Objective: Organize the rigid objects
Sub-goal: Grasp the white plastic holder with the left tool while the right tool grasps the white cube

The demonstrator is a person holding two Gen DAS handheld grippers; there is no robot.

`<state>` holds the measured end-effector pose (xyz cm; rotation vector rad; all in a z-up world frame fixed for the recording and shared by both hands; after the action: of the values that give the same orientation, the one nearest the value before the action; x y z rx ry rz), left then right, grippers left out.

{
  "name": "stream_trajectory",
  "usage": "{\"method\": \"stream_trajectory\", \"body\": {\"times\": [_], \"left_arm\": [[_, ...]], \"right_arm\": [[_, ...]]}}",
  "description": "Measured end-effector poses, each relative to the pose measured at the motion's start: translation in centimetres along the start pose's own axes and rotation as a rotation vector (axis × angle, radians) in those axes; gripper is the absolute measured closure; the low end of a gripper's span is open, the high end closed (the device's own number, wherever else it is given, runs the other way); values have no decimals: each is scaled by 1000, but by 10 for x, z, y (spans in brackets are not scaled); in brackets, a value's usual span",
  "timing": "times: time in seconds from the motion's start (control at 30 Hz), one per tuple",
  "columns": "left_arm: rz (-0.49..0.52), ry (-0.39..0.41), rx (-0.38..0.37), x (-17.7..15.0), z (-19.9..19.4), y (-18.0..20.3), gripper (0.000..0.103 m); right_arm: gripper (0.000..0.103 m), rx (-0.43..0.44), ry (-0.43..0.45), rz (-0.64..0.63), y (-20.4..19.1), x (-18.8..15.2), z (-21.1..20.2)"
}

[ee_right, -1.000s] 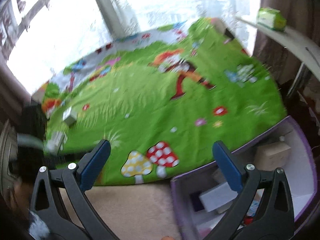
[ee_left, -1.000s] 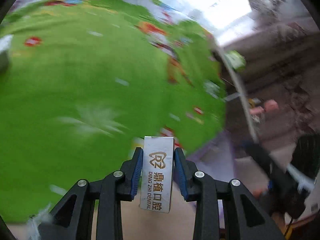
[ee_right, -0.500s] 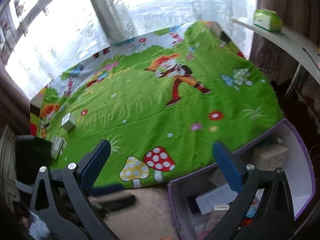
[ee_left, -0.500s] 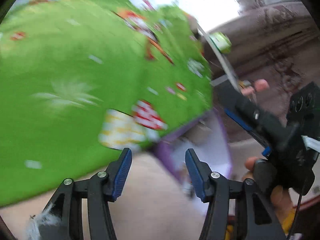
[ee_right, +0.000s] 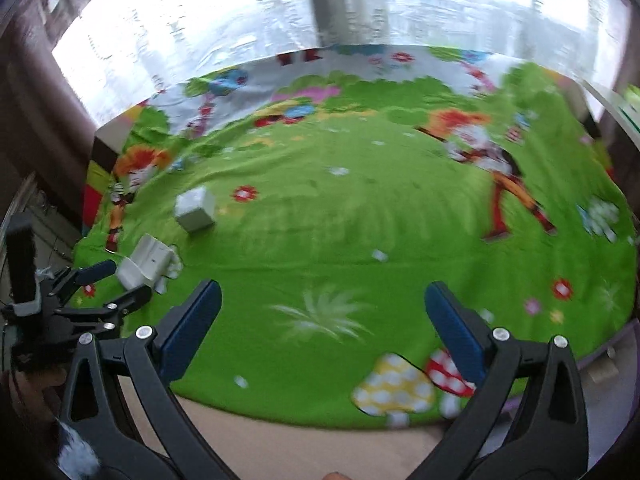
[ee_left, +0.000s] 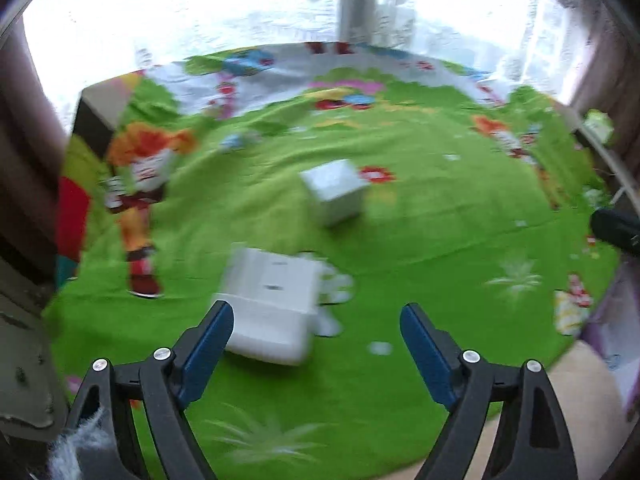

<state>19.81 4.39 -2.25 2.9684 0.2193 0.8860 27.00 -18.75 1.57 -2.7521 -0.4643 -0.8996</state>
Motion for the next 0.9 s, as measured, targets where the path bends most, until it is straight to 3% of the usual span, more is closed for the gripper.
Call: {"method": "stream_trajectory", "body": {"times": [0.07,0.23,0.27,0.3,0.33,0.57,0.9], "left_arm": [[9,-34,24,-4,9,-16,13],[4,-72,-11,-5,35,-31,15],[4,-78,-8,-7,37,-31,20],[3,-85,-14,-9,39,-30,35],[1,-83,-20,-10,40,-32,37],[-68,-6,10,-12,27,-41,39],[-188,79,86,-14,12,-61,39]], "right_arm": [[1,9,-7,-31,-18,9,8],[1,30,-11,-115,-62,27,27],[1,31,-13,-123,-67,29,30],[1,30,-17,-141,-77,32,36],[1,30,-20,-150,-82,34,39],[1,24,-37,-230,-132,44,80],[1,15,-54,-249,-167,44,128]]}}
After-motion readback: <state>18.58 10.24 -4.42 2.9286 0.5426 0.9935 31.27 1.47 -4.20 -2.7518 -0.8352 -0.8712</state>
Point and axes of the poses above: each gripper's, at about its wrist camera, not at the fingertips, and z roughly the way its jaws point, y to its right, x to its top, the point moved 4 cm from there along z, roughly the way its jaws point, and after that the axes turned 6 degrees about -x, right-handed, at the moved point
